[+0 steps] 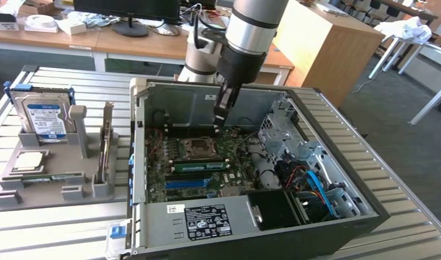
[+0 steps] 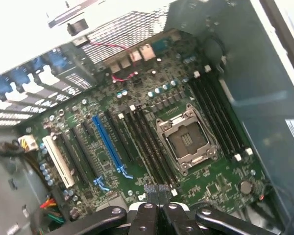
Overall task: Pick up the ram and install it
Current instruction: 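Press down the ram until it locks into place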
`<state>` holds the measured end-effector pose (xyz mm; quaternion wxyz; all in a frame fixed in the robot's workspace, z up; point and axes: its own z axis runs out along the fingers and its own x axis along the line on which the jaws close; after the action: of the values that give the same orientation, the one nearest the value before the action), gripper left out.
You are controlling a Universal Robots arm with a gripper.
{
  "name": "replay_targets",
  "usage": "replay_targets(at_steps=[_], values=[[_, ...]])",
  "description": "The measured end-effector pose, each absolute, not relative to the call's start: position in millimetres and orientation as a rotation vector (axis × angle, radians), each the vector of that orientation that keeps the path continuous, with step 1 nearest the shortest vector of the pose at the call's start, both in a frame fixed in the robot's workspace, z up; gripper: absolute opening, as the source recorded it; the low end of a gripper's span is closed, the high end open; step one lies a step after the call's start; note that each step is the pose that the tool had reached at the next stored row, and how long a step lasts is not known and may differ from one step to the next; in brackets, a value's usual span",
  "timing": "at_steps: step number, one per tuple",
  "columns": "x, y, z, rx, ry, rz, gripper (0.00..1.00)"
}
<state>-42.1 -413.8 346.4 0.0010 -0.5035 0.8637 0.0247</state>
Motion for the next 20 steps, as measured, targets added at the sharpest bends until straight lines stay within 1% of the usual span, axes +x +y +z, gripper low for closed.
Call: replay_targets(at_steps=[20], values=[[-42.1,-413.8,345.2,-1.061,2.945,0.076,0.10]])
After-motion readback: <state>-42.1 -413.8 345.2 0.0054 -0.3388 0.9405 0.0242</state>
